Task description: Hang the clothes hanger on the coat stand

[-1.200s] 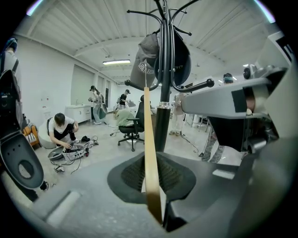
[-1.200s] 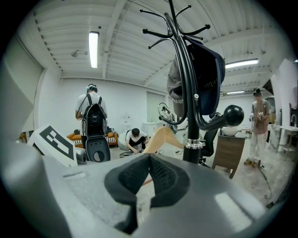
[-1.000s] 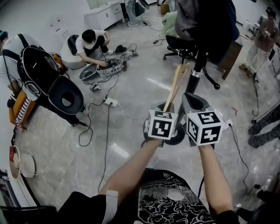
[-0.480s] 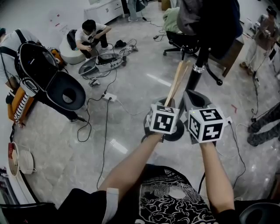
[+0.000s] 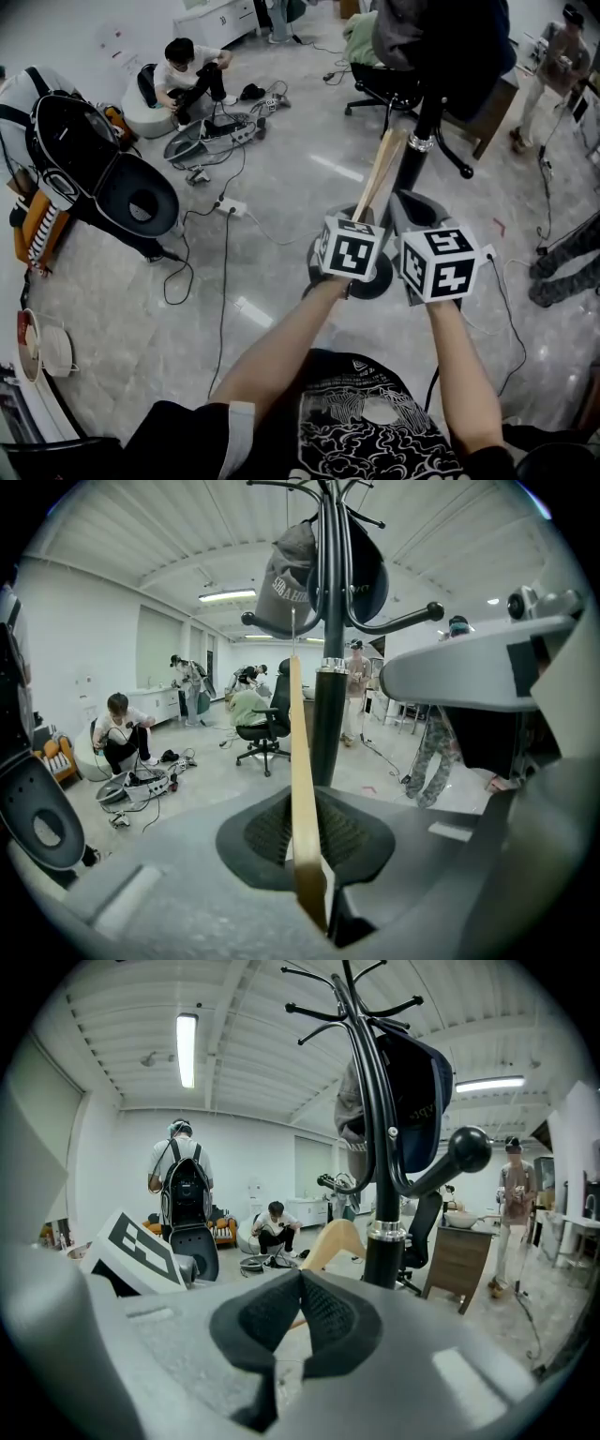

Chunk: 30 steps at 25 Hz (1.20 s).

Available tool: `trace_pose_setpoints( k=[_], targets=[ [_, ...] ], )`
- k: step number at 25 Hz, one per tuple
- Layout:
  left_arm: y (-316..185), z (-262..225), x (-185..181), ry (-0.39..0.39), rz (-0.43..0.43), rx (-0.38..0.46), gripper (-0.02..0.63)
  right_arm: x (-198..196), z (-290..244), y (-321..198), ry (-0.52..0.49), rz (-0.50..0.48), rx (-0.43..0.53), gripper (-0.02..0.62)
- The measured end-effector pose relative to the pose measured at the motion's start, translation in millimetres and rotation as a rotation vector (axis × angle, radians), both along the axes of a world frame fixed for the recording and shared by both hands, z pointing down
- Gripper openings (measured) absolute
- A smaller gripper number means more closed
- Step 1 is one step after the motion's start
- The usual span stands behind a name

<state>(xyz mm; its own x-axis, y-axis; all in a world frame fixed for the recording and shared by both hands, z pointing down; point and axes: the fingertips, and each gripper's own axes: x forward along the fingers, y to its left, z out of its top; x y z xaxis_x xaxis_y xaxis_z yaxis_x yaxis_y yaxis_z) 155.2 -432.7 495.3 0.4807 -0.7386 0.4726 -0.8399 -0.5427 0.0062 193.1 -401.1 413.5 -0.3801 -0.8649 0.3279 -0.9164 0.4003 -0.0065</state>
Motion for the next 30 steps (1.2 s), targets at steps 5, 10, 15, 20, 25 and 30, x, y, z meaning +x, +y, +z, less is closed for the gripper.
trace_pose_setpoints(
  k=[5, 10, 15, 20, 25, 30],
  targets=[
    [-2, 3, 0, -0.010, 0.007, -0.011, 0.031, 0, 1, 0, 0.001, 0.006, -0.007, 0.000],
    [0, 13, -1, -0.015, 0.007, -0.043, 0.031, -1, 4, 1, 0.003, 0.008, -0.012, 0.000],
    [0, 15, -7, -0.031, 0.006, -0.046, 0.031, -5, 7, 1, -0.002, 0.008, -0.019, 0.000],
    [2, 20, -9, -0.038, 0.012, -0.058, 0.032, -11, 11, 0, -0.003, 0.003, -0.021, 0.000],
    [-2, 22, -10, -0.043, 0.021, -0.065, 0.032, -14, 11, -2, -0.004, 0.005, -0.023, 0.000],
    [-2, 22, -5, -0.037, 0.031, -0.055, 0.032, -9, 12, -2, -0.004, 0.012, -0.027, 0.000]
  ],
)
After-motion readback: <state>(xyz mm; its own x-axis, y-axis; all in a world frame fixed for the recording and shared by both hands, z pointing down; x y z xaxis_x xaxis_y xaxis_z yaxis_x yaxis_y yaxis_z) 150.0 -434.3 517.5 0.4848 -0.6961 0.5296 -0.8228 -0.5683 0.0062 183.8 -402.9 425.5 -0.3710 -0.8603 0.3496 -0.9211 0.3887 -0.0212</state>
